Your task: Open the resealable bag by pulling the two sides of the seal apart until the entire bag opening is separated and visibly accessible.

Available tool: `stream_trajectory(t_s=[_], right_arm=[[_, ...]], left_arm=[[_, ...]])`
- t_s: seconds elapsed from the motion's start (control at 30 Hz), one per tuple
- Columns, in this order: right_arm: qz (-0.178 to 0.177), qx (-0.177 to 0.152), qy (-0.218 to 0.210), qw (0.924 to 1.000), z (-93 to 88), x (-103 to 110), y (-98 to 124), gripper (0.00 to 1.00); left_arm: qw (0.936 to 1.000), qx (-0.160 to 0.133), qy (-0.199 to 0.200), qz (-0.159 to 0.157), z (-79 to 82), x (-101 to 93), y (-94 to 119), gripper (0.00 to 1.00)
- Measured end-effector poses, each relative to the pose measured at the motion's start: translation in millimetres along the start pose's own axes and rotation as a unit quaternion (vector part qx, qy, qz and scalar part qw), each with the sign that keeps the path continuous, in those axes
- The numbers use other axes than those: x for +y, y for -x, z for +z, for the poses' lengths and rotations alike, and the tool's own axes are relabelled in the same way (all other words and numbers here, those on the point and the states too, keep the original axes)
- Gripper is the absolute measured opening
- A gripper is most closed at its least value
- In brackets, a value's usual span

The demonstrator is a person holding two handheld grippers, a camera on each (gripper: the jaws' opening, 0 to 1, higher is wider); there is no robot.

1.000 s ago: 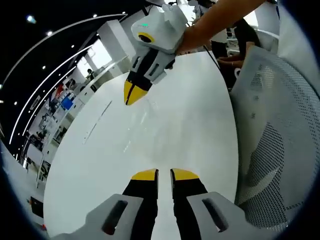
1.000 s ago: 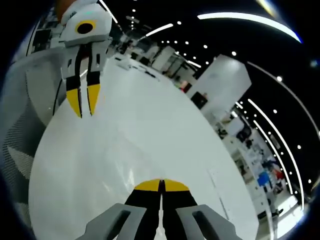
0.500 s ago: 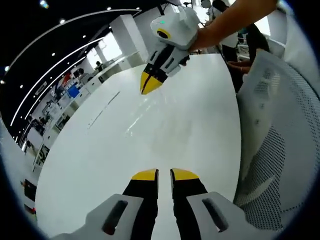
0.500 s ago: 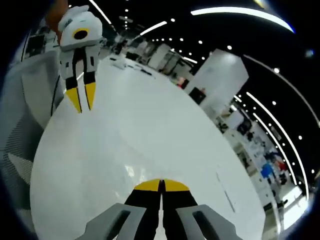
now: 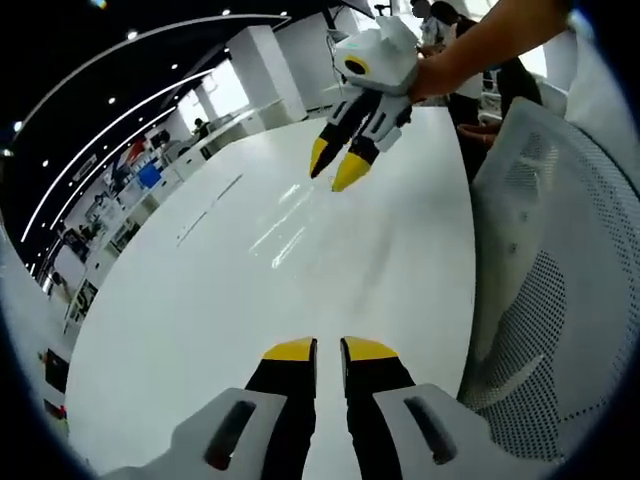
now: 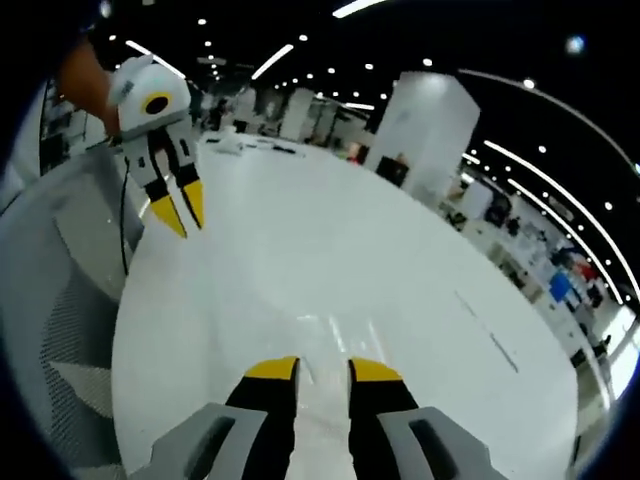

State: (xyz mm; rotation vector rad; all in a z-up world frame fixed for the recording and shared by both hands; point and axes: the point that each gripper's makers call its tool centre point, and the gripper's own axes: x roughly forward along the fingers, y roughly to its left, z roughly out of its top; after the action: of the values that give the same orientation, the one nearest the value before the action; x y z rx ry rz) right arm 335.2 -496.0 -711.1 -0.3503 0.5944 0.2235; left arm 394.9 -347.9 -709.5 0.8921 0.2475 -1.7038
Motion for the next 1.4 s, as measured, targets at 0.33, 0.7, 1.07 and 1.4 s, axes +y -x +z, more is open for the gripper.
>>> stream_trajectory(t_s=[0.33, 0.7, 1.07, 1.4], right_arm=[[-0.004, 0.030, -0.088, 0.9956, -30.3, 5, 7, 0.31], [-0.018, 0.078, -0.084, 0.9932, -51.8, -7, -4, 0.27], [-0.022, 0.063, -0.085, 0.9942, -34.8, -21, -14, 0.25], [-0.025, 0.045, -0.123, 0.9911, -22.8, -11, -10, 0.30]], left_arm=[[1.0000, 0.001, 0.001, 0.000, -1.1, 0.9, 0, 0.07], [1.0000, 0.004, 0.003, 0.003, -3.8, 3.6, 3, 0.06], [0.9999, 0.003, 0.007, 0.012, -3.7, 11.6, 5, 0.06], [0.9998, 0.000, 0.012, 0.014, 0.1, 17.7, 0, 0.06]])
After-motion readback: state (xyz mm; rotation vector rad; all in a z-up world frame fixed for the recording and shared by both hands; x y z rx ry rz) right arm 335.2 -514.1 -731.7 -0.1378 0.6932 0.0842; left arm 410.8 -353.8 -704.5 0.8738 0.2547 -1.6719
